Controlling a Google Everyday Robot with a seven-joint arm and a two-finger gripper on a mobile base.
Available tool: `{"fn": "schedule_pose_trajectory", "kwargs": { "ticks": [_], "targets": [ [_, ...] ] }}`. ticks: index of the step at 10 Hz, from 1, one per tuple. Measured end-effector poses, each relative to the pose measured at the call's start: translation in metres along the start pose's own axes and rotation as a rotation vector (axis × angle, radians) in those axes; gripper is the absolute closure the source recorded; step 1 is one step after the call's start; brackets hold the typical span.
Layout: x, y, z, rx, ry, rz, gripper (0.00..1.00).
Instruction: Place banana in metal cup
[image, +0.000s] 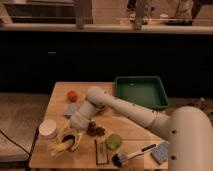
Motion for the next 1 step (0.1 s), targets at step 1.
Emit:
{"fn": "schedule_pose_trajectory", "kwargs": {
  "ticks": [1],
  "targets": [
    [0.0000, -0.0003, -0.0005, -0.001, -0.001, -0.005, 0.20]
  ]
}}
